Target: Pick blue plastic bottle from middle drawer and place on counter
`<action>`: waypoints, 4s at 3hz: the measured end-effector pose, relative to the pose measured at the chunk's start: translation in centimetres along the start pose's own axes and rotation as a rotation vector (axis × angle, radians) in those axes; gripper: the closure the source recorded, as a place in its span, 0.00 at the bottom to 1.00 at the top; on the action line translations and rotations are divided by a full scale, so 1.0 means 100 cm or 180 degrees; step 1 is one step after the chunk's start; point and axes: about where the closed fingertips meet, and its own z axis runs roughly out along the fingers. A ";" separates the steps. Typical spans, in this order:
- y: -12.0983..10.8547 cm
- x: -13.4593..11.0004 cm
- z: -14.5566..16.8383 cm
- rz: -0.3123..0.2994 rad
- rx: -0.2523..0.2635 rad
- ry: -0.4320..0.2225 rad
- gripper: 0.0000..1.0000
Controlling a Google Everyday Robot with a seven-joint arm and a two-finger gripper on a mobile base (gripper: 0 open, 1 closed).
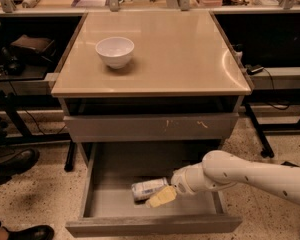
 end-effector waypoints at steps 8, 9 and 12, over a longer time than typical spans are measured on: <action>0.028 -0.012 0.113 -0.0452 -0.0228 -0.0425 0.00; 0.001 -0.046 0.125 -0.0395 -0.0427 -0.0561 0.00; -0.037 -0.079 0.101 -0.0405 -0.0010 -0.0626 0.00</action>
Offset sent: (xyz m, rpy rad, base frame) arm 0.0166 0.0029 -0.0020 -0.0227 -0.0769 -0.1097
